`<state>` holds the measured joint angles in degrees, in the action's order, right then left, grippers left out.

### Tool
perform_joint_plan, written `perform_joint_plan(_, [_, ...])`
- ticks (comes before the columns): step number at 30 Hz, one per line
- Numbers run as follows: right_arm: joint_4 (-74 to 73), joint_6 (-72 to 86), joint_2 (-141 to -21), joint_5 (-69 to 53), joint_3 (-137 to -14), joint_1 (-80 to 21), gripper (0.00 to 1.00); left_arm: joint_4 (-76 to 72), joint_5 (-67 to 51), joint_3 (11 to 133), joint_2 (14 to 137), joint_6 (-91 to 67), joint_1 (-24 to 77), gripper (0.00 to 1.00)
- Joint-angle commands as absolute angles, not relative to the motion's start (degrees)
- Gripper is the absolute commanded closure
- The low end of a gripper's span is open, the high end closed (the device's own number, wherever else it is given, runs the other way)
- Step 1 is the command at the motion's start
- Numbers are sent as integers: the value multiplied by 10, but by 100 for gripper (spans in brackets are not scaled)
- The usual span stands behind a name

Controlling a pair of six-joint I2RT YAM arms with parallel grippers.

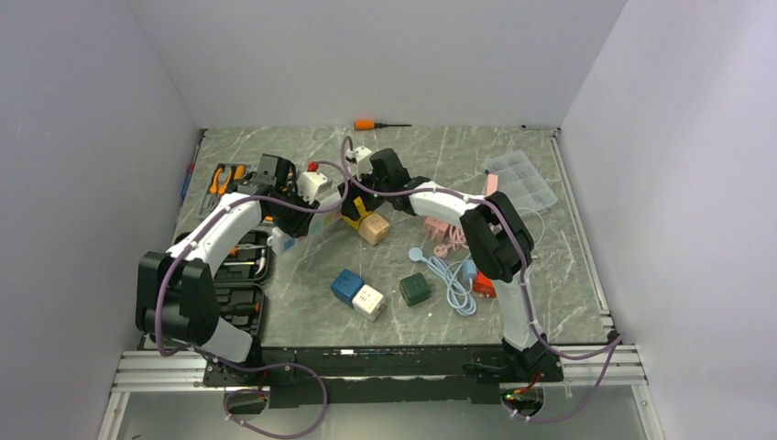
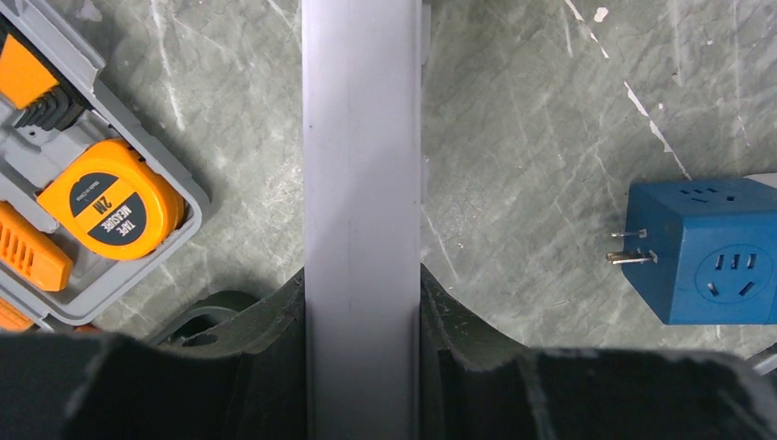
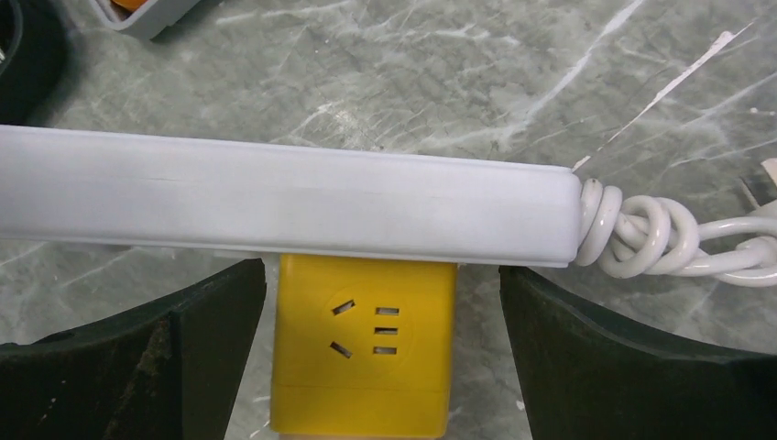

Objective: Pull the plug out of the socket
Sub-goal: Remove the plug from the socket, then place the socket at the center of the board.

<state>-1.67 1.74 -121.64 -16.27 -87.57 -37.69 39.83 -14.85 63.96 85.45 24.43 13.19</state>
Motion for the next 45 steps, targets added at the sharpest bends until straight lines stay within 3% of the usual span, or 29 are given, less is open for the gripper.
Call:
perform_joint_plan(1, [-26, 16, -1238, -187, -910, -378, 1, 372, -162, 642, 815, 261, 131, 88])
perform_joint_plan(8, [-3, 38, -1238, -187, -870, -383, 9, 366, -163, 640, 815, 257, 132, 88])
perform_joint_plan(11, [-7, 42, -1245, -188, -882, -387, 20, 366, -166, 642, 815, 253, 132, 88])
perform_joint_plan(19, [-8, 51, -1220, -186, -882, -387, 85, 350, -151, 638, 817, 248, 132, 88])
perform_joint_plan(27, [-41, 48, -1158, -133, -845, -392, 91, 329, -36, 669, 860, 229, 134, 92])
perform_joint_plan(45, [-9, 126, -1043, -63, -647, -409, 89, 288, 55, 677, 898, 229, 153, 94])
